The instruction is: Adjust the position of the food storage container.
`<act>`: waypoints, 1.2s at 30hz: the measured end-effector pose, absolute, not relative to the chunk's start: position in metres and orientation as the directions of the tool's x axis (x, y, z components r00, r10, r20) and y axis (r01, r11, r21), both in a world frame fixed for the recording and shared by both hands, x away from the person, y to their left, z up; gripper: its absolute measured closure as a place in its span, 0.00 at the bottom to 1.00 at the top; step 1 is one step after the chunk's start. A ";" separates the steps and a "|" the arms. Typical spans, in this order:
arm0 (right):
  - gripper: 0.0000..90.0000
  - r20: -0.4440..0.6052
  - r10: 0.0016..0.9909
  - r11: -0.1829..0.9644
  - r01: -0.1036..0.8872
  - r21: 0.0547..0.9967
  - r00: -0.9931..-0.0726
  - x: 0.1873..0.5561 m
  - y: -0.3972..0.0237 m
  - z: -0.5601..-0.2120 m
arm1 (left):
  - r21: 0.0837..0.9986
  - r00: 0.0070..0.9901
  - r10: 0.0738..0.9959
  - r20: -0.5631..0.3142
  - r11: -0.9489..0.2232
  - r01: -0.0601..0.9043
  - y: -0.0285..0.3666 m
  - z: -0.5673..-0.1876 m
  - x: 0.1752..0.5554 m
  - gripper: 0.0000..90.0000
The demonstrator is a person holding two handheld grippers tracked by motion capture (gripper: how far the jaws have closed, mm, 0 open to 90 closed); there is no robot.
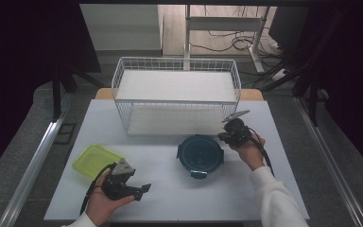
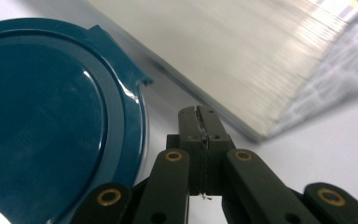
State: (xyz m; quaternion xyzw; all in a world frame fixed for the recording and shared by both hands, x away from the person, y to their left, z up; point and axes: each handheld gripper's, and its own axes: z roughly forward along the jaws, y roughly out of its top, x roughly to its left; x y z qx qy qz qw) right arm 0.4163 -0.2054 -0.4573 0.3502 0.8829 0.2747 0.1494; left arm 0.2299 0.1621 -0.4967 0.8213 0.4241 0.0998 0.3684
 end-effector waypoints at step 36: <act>0.99 -0.138 0.463 0.821 0.365 0.439 -0.876 0.383 -0.135 -0.475 | 0.726 0.582 0.792 -0.183 -0.290 0.623 0.173 -0.489 0.234 0.22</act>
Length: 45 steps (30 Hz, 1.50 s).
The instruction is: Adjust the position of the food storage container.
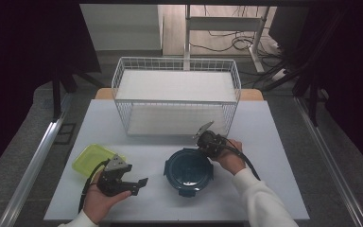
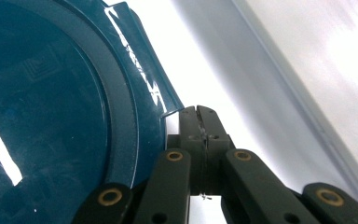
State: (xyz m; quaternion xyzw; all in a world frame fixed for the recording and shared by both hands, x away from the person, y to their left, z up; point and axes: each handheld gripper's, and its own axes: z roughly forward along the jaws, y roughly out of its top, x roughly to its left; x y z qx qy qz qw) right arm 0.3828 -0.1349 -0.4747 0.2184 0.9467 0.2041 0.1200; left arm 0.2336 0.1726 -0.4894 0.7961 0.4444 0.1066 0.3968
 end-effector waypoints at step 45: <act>0.22 0.118 0.757 0.373 0.573 0.730 -0.643 0.270 -0.264 -0.464 | 0.730 0.576 0.782 -0.238 -0.247 0.638 0.178 -0.486 0.230 0.15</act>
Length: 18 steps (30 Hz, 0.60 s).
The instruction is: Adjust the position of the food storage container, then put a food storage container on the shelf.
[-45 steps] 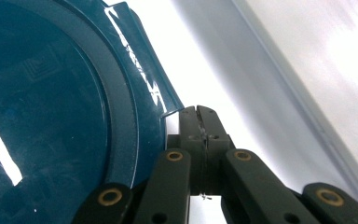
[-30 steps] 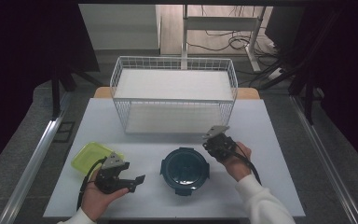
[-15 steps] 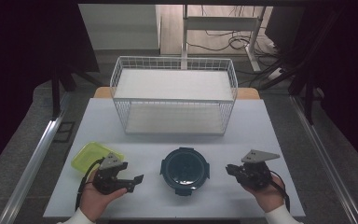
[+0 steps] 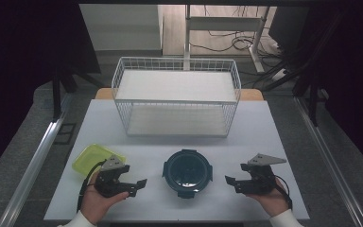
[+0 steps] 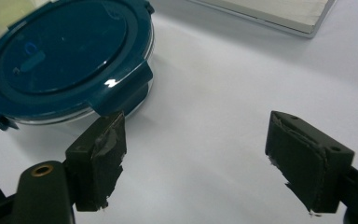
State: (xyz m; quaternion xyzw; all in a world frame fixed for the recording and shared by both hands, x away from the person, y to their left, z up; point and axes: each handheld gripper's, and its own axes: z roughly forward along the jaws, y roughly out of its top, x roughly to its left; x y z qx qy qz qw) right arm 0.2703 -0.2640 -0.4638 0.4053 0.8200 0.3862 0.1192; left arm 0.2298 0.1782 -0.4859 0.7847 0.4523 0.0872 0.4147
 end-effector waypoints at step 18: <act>0.22 0.406 0.702 0.166 0.689 0.706 -0.586 0.282 -0.275 -0.464 | 0.682 0.546 0.697 -0.464 -0.112 0.722 0.177 -0.485 0.246 0.15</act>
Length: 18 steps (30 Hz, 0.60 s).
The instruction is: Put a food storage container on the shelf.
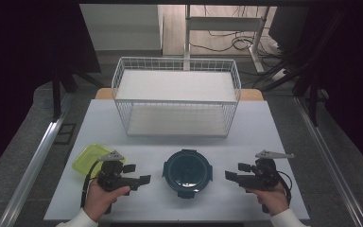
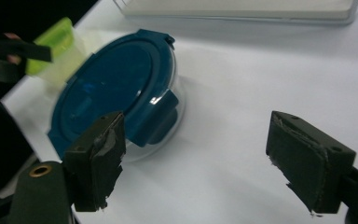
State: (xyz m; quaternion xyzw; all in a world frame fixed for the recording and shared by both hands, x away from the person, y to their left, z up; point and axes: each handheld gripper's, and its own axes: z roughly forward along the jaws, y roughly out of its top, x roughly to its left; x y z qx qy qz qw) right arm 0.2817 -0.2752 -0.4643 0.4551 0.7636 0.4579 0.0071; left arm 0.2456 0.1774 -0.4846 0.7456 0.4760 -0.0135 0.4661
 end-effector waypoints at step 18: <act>0.24 0.594 0.592 0.087 0.776 0.625 -0.545 0.318 -0.250 -0.474 | 0.527 0.442 0.494 -0.749 0.039 0.849 0.164 -0.501 0.283 0.19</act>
